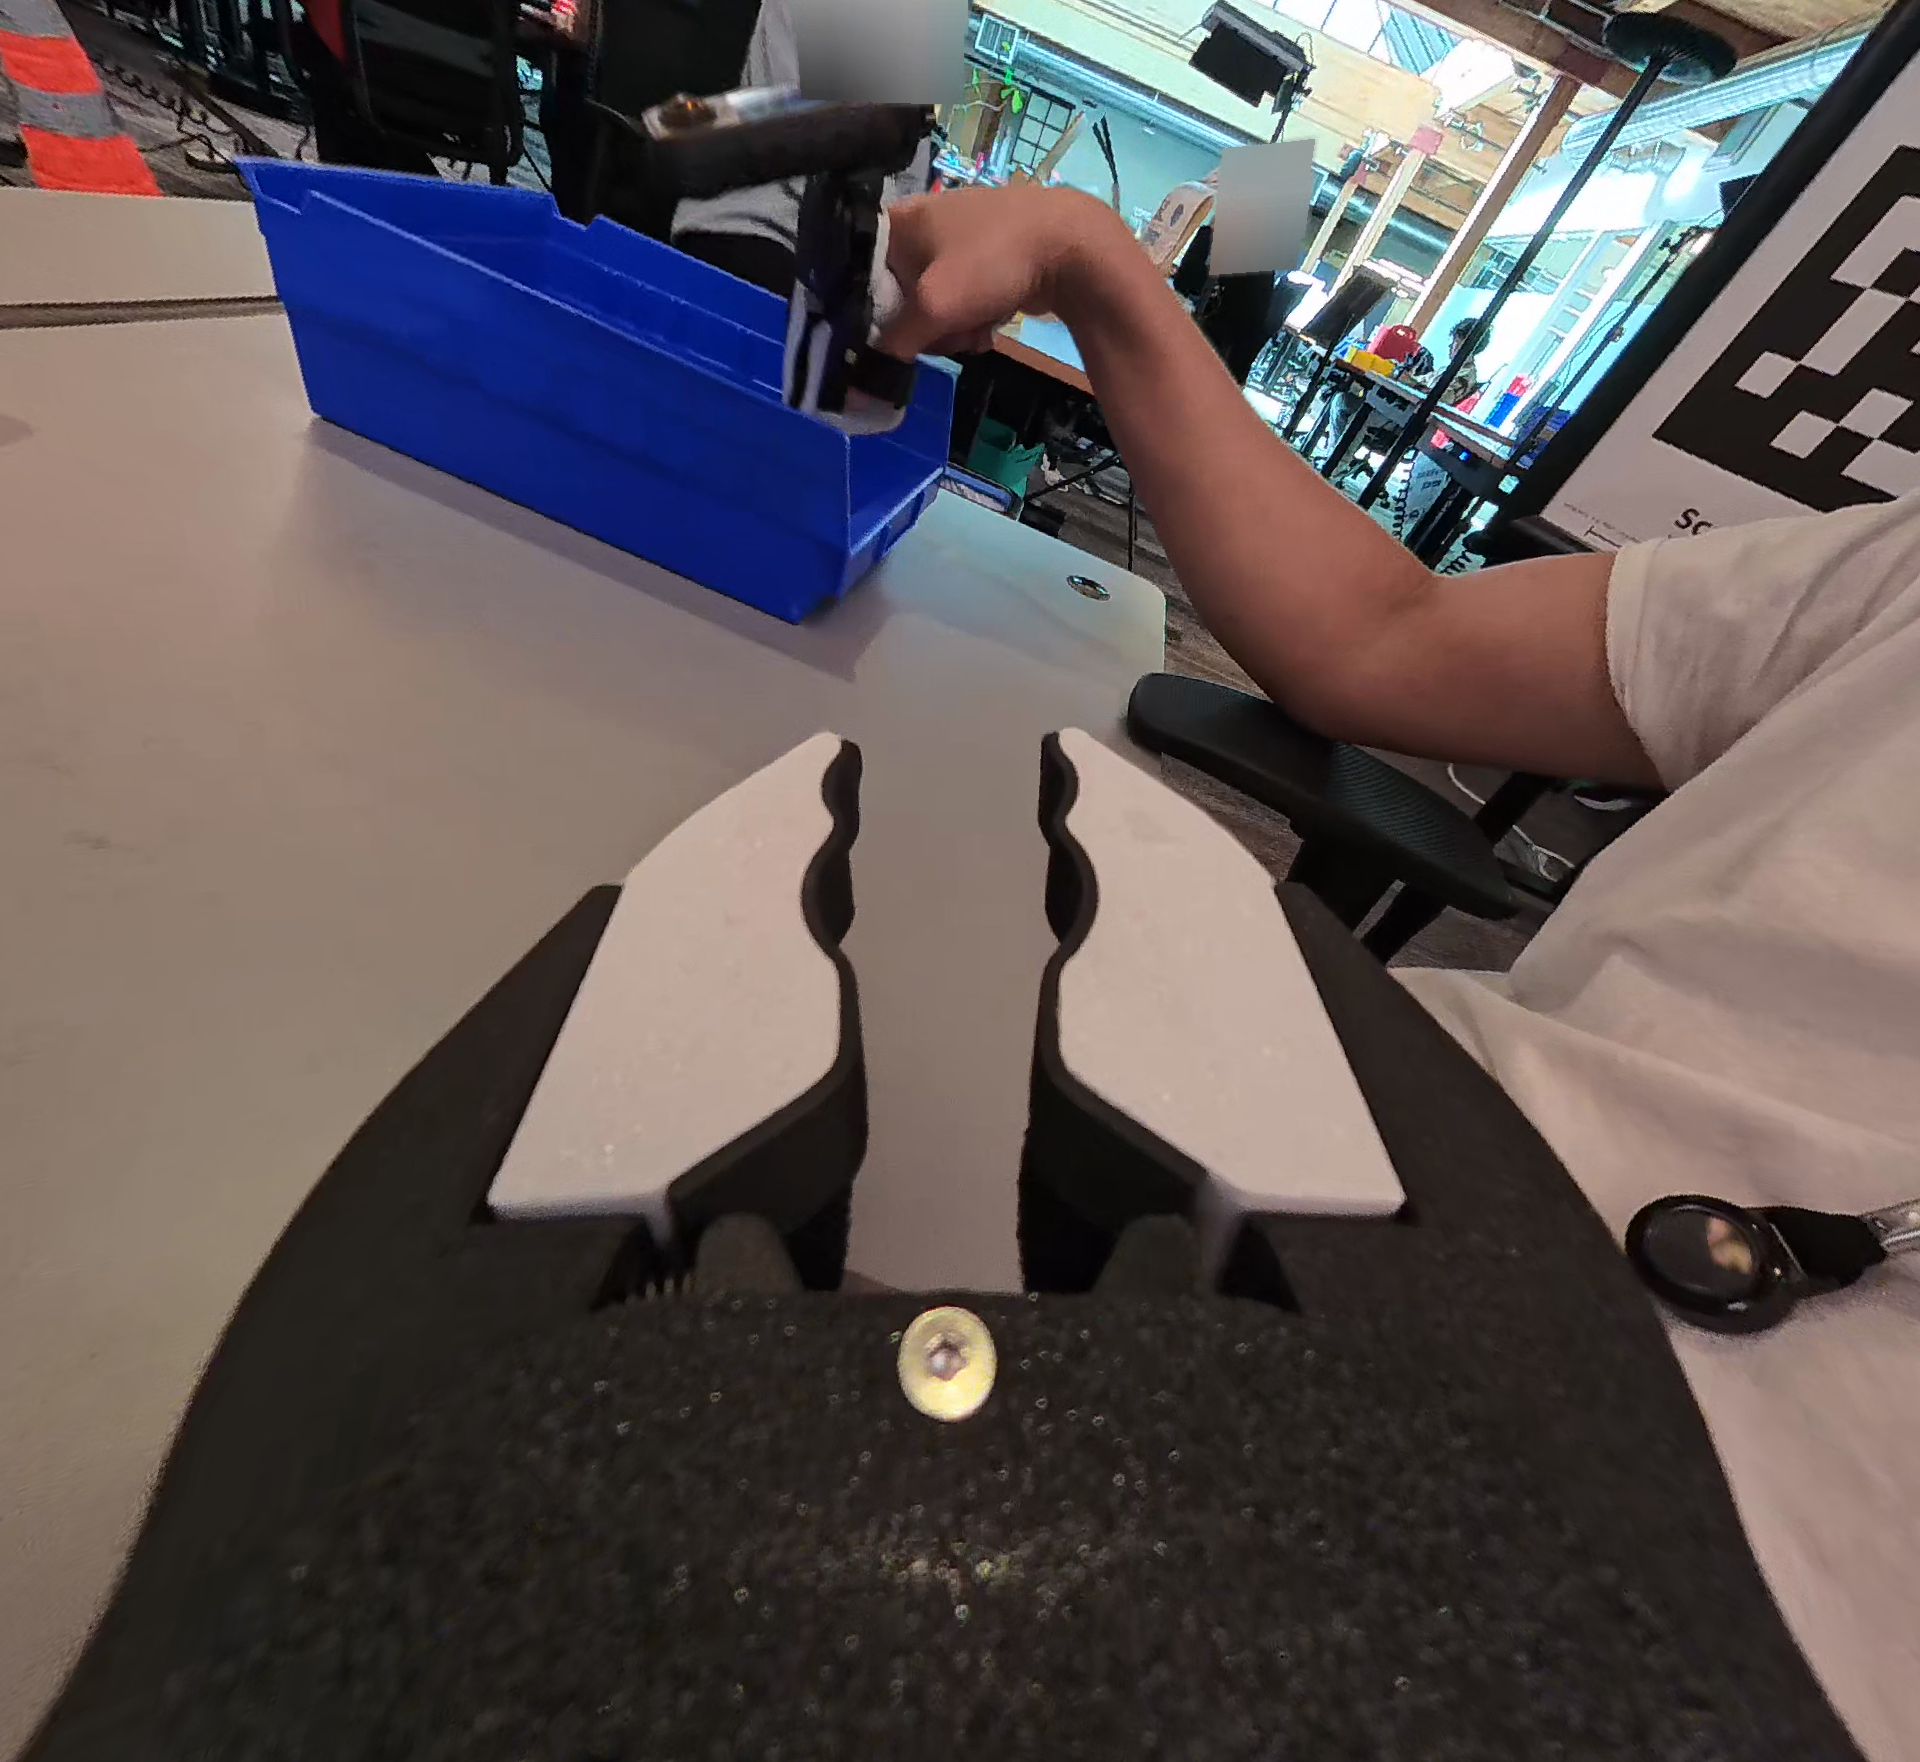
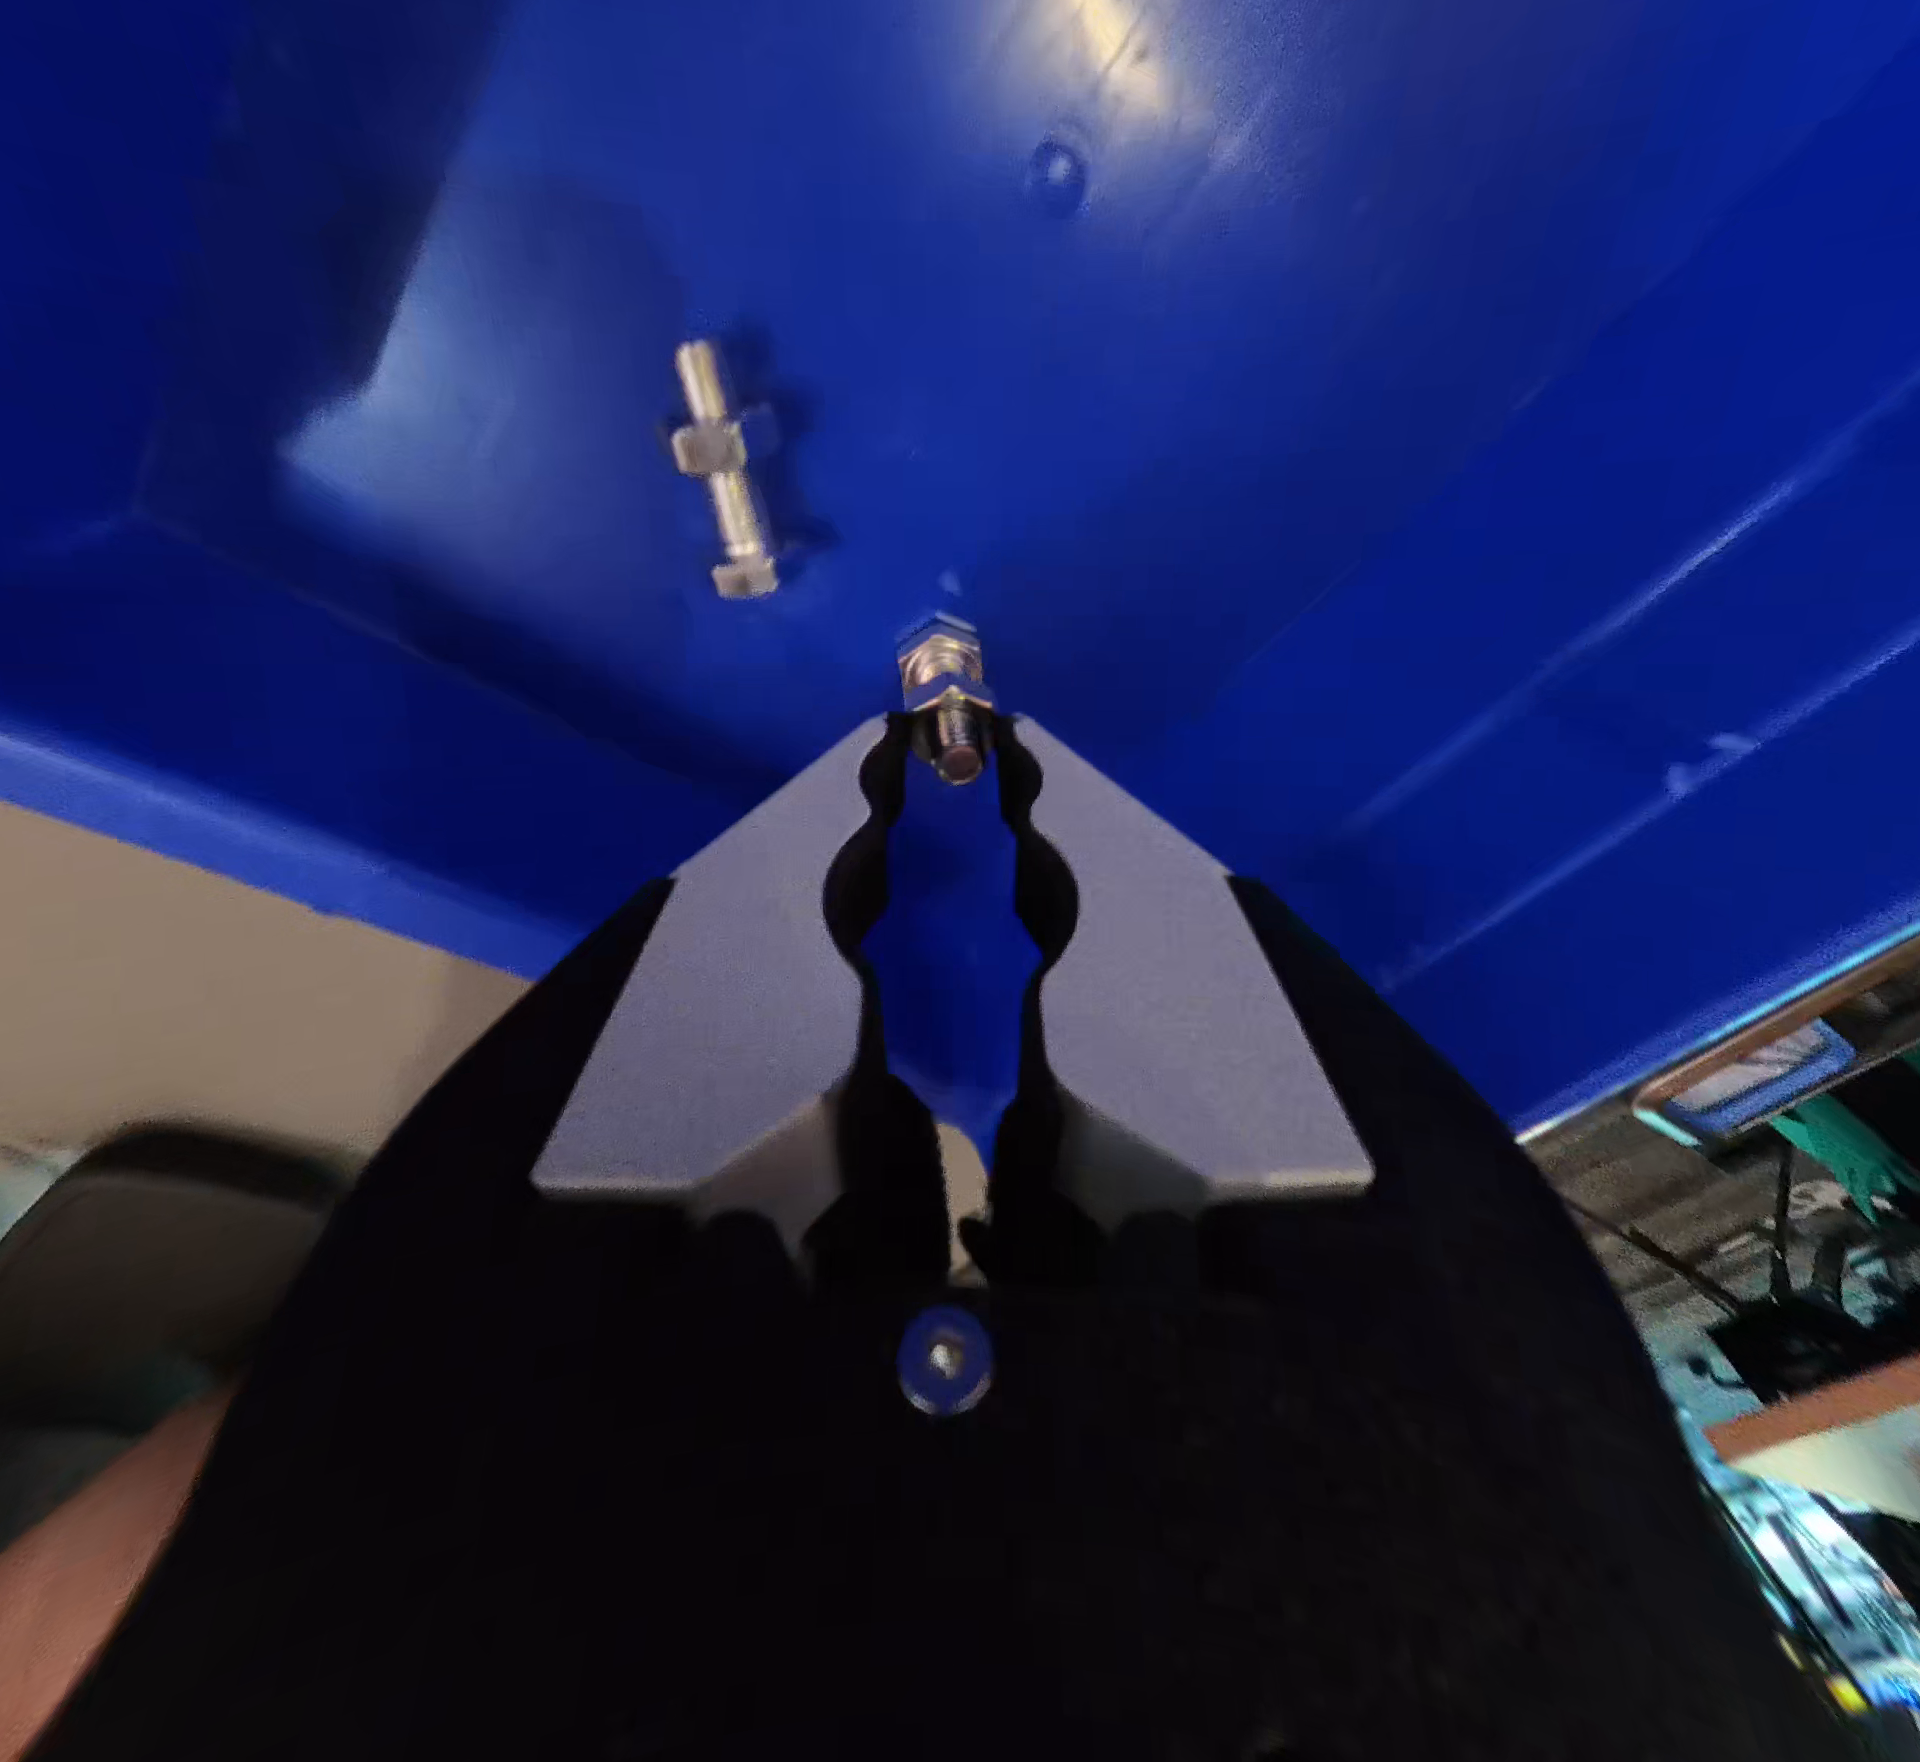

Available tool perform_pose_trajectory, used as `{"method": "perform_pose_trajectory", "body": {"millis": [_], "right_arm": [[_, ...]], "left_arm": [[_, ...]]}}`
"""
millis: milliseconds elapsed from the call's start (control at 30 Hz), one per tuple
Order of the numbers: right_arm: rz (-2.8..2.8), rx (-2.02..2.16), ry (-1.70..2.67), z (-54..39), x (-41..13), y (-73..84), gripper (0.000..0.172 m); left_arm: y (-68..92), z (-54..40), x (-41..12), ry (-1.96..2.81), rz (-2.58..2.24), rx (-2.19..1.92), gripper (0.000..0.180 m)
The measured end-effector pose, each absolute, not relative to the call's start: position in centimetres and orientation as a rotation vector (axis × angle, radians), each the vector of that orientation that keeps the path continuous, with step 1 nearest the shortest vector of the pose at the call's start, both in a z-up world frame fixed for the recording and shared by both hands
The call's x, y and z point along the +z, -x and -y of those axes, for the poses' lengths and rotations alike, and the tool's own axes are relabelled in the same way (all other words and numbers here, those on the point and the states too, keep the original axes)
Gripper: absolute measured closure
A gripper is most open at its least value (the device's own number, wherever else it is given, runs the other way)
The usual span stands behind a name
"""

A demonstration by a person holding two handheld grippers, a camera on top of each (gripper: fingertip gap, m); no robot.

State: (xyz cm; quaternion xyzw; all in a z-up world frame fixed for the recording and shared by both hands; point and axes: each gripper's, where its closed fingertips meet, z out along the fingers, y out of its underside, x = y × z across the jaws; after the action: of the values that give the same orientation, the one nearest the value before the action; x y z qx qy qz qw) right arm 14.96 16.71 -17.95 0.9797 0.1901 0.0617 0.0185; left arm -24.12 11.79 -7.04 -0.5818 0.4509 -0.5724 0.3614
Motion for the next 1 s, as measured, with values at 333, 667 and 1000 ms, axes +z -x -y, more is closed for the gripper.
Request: {"method": "perform_pose_trajectory", "body": {"millis": [333,667,1000], "right_arm": [[-0.633,0.25,-3.266,-21.3,-18.1,-15.1,0.154],[-0.636,0.253,-3.331,-21.3,-18.3,-15.4,0.141],[-1.129,-1.37,-3.908,-17.4,5.6,2.3,0.142]], "left_arm": [[23.3,-10.4,-8.5,1.501,-1.27,-1.421,0.148],[23.4,-10.7,-8.4,1.504,-1.252,-1.418,0.148],[25.0,-14.0,-6.7,1.562,-1.09,-1.316,0.148]]}}
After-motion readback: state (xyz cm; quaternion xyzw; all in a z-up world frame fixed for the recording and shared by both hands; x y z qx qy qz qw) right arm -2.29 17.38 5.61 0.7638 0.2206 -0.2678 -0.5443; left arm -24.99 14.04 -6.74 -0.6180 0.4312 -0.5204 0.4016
